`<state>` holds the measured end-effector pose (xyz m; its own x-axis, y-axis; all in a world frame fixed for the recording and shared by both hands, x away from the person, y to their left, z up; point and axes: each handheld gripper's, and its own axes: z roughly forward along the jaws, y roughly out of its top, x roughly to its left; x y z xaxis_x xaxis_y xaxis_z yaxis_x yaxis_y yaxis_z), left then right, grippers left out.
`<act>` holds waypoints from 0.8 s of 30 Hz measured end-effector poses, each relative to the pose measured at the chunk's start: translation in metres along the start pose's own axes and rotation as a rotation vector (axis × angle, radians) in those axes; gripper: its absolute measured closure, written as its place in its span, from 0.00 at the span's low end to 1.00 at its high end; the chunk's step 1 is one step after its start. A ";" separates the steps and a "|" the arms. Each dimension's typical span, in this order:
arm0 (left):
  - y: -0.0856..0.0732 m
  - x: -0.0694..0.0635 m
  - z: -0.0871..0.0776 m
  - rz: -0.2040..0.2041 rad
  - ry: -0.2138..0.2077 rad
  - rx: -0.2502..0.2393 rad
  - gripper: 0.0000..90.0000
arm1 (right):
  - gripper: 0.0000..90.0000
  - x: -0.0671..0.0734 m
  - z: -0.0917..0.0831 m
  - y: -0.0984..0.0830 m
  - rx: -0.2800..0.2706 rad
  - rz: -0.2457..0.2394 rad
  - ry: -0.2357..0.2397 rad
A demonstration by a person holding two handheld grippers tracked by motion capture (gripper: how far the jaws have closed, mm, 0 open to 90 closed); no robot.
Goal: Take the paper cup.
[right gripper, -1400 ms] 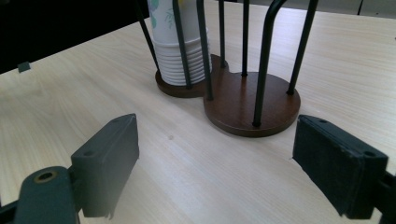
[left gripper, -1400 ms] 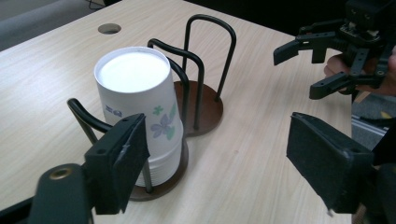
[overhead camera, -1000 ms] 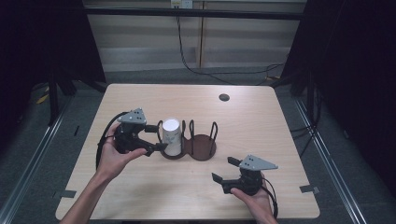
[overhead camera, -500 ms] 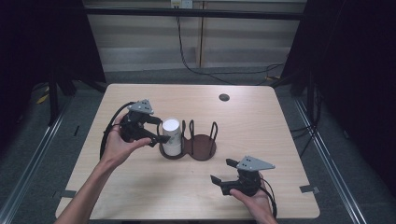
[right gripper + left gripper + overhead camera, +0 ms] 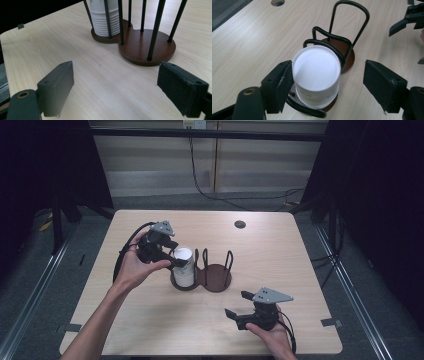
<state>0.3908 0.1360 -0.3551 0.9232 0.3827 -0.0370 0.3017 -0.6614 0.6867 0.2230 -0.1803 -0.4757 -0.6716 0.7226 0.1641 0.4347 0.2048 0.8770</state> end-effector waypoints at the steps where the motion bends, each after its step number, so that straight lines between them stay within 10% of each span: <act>1: 0.001 0.002 0.002 0.003 -0.005 0.007 0.23 | 0.15 0.000 0.000 0.000 0.002 0.000 -0.001; 24: 0.013 0.006 0.026 0.036 -0.003 0.167 0.32 | 0.15 0.001 0.001 -0.001 0.017 -0.011 0.005</act>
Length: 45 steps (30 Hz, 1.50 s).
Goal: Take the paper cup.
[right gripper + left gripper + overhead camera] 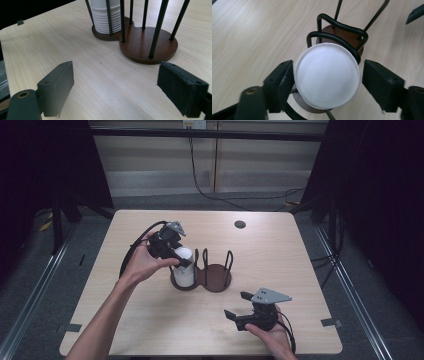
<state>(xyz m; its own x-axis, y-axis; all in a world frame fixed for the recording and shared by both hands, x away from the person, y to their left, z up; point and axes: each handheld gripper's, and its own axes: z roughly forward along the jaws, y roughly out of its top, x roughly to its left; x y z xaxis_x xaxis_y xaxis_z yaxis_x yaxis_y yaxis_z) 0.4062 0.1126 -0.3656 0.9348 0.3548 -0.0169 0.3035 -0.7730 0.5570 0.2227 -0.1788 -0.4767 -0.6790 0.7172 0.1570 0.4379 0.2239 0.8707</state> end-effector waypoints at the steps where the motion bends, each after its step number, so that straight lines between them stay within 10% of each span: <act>1: 0.000 -0.001 0.001 -0.007 -0.002 -0.002 0.30 | 0.15 0.000 0.000 0.000 -0.001 -0.004 0.000; 9: 0.000 0.004 0.007 0.002 0.000 0.058 0.29 | 0.15 0.000 0.001 0.000 0.005 -0.004 -0.001; 45: 0.006 0.003 -0.009 0.009 0.040 -0.013 0.39 | 0.15 0.001 0.003 -0.001 0.016 -0.004 -0.005</act>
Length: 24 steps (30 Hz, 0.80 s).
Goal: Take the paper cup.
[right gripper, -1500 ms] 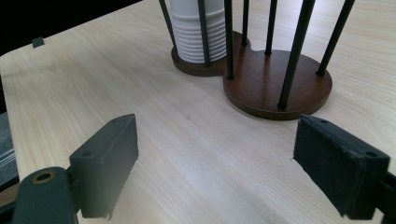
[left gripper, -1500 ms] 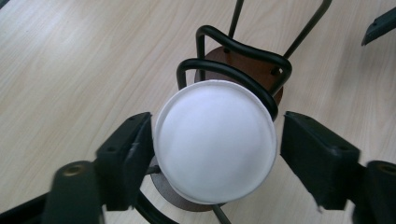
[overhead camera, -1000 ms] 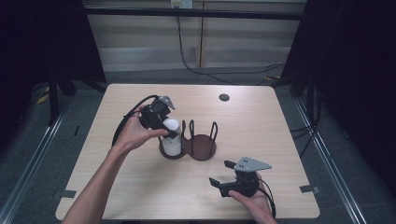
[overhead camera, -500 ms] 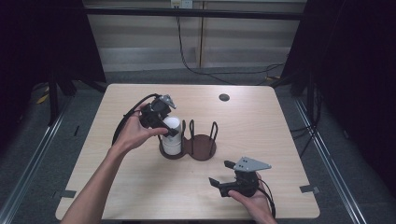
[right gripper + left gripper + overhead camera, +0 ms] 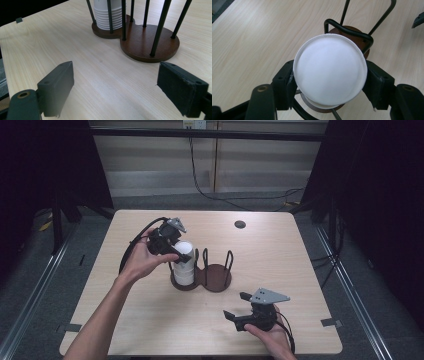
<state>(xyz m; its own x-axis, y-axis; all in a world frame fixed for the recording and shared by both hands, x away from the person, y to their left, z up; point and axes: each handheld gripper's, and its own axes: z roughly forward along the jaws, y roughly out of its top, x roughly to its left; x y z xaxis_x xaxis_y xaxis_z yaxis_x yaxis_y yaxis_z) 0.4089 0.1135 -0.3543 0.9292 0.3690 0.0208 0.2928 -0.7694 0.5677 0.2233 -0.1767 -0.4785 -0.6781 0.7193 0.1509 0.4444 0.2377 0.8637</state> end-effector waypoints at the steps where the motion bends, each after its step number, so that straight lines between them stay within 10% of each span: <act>1: 0.000 0.000 -0.001 0.000 -0.002 -0.004 0.39 | 0.15 0.000 0.000 0.000 -0.001 0.001 0.000; 24: -0.003 -0.001 -0.025 -0.057 0.006 -0.097 0.41 | 0.15 0.000 0.002 0.000 -0.001 0.009 0.003</act>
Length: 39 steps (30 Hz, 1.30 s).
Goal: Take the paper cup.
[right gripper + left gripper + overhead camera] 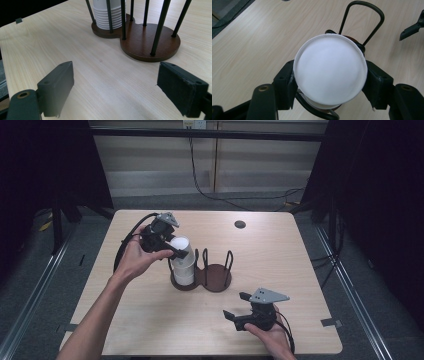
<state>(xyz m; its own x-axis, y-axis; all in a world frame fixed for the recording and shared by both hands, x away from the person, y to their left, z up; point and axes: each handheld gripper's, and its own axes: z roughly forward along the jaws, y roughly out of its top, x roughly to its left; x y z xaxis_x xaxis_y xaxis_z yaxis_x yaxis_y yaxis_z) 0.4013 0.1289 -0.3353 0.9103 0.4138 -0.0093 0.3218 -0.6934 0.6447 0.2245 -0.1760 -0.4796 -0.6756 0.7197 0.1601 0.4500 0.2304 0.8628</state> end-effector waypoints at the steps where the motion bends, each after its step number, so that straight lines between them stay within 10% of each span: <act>1: 0.000 0.000 -0.001 0.003 0.004 -0.001 0.41 | 0.15 0.000 0.000 0.000 0.000 0.000 0.000; 39: -0.010 -0.006 -0.035 -0.039 -0.013 -0.287 0.41 | 0.15 -0.001 -0.001 0.000 0.002 0.006 -0.012</act>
<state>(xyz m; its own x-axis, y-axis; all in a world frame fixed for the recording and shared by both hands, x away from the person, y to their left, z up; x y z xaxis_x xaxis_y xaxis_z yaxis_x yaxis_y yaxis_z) 0.3833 0.1536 -0.3147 0.9026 0.4279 -0.0472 0.2717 -0.4810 0.8335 0.2247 -0.1773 -0.4791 -0.6657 0.7290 0.1591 0.4549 0.2276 0.8610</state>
